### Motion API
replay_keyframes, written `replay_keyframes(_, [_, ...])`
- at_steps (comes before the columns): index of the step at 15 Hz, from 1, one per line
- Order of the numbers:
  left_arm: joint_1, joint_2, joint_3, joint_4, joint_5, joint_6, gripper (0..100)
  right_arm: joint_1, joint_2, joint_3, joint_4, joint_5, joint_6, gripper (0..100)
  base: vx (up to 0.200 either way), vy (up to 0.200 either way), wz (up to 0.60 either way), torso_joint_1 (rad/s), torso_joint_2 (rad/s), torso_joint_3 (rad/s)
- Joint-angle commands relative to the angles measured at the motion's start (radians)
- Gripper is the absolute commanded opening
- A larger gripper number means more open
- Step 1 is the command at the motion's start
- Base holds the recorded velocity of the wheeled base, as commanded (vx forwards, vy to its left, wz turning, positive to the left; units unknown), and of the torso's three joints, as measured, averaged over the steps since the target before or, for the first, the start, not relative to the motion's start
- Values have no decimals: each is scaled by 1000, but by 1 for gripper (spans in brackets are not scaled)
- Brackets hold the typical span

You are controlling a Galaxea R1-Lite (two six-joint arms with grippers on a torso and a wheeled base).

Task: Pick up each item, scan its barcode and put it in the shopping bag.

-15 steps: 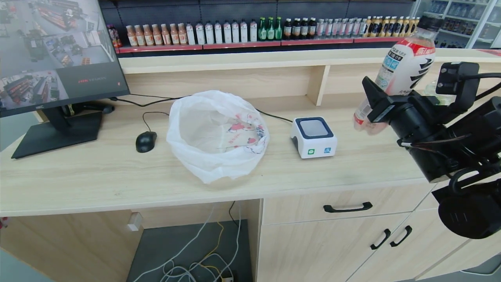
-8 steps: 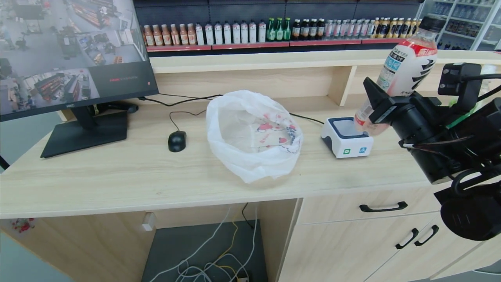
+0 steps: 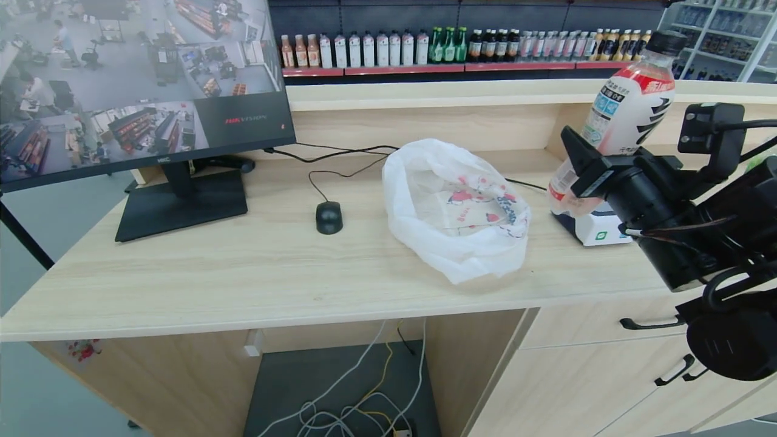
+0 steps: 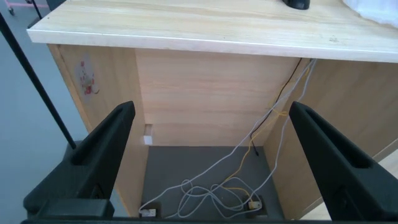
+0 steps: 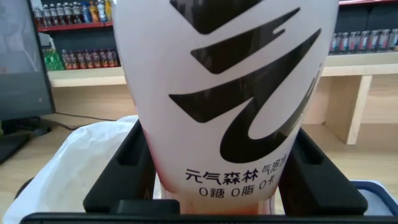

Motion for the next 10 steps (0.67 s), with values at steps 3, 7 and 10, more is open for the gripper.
replay_keyframes(3, [1,0,0,0,-1,3,100,-1,2,-3,-1,1,-6,0,0,0,0,0,0,0])
replay_keyframes(7, [1,0,0,-1,-1,4,100,43,6,21,-1,24,-32,0,0,0,0,0,0,0])
replay_keyframes(10, [1,0,0,0,-1,9,100,88,52,-78,4,27,-49,0,0,0,0,0,0,0])
